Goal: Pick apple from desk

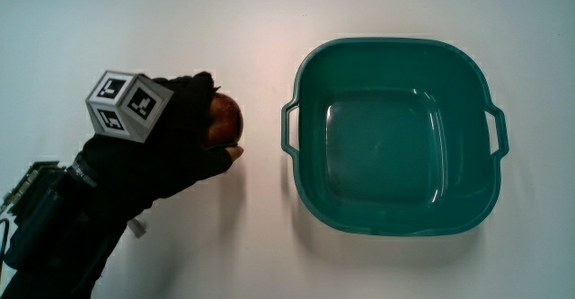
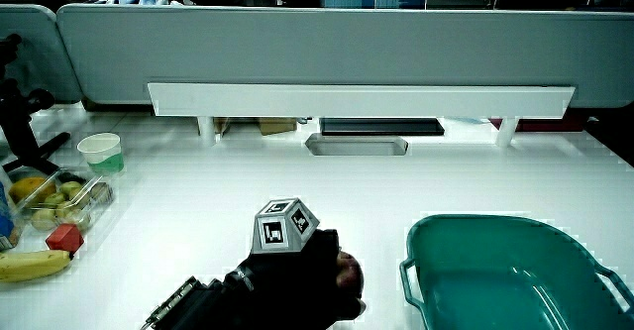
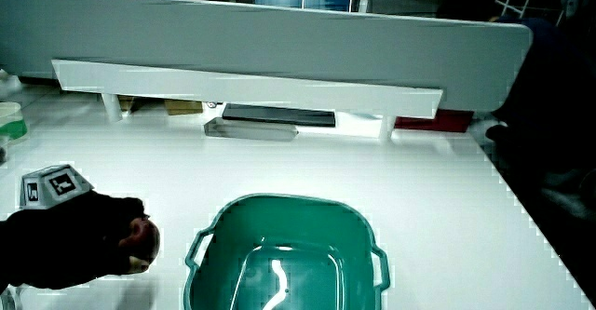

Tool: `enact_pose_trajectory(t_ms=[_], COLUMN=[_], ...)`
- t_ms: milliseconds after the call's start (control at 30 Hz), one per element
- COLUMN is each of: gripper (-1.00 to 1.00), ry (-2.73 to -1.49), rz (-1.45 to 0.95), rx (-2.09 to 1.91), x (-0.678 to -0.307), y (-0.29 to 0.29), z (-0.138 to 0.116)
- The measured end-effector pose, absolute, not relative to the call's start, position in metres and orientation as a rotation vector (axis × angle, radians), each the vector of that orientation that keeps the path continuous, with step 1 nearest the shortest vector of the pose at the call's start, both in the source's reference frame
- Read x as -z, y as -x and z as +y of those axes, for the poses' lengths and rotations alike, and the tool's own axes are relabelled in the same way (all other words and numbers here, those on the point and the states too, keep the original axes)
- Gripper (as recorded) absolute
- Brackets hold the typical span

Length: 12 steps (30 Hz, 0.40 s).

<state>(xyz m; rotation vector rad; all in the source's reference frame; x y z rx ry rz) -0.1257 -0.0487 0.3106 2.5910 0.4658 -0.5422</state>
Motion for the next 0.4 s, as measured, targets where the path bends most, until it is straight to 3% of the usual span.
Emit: enact_pose_trajectory(t_ms=[67, 133, 167, 233, 267, 333, 367, 400], gripper=[1.0, 1.0, 1.0, 1.0, 1.0, 1.0, 1.0, 1.0], ry=[-2.593, -2.586, -2.519, -2.564, -2.569, -2.624, -2.613, -2.619], rz=[0.592, 0.457, 0.535, 0.482, 0.607, 0.697, 0.603, 0.727], rx=[0.654, 0.549, 0.776, 0.567, 0.675, 0.524, 0.519, 0.57], x=[-0.312, -0.309, -0.311, -0.305, -0.301, -0.296, -0.292, -0.297], y=[0.119, 0.113, 0.108, 0.1, 0.095, 0.086, 0.082, 0.078], z=[-0.05, -0.049, -0.049, -0.05, -0.051, -0.052, -0.05, -0.051])
